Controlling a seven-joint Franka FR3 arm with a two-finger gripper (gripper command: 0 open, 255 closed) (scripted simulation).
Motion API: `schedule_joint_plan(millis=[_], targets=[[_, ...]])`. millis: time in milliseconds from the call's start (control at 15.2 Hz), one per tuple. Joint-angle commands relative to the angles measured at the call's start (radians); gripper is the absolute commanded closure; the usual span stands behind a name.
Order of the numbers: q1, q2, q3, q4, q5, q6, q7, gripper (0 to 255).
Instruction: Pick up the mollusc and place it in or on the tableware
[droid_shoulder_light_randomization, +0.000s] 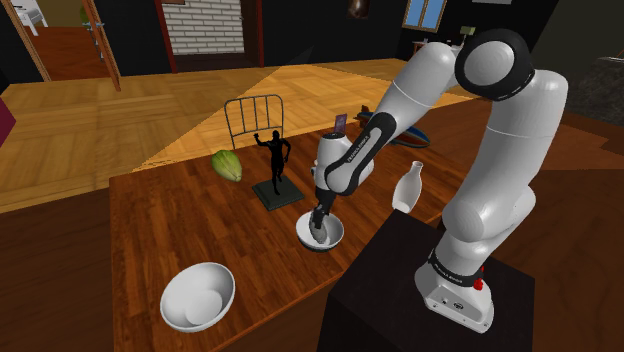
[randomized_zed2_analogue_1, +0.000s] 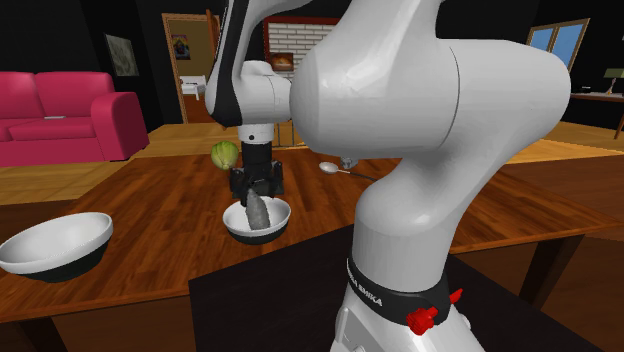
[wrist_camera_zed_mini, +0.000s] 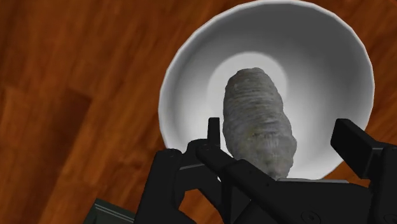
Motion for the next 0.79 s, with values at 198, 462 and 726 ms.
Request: schedule_joint_plan(millis=[198, 462, 726], targets=[[0.0, 0.0, 0.0, 0.0, 0.0, 0.0, 0.0, 0], [-0.036, -0.157, 0.051, 0.007, 0.137, -0.148, -0.099, 0], [-0.034, -0.157, 0.048, 0.007, 0.138, -0.148, -0.099, 0]])
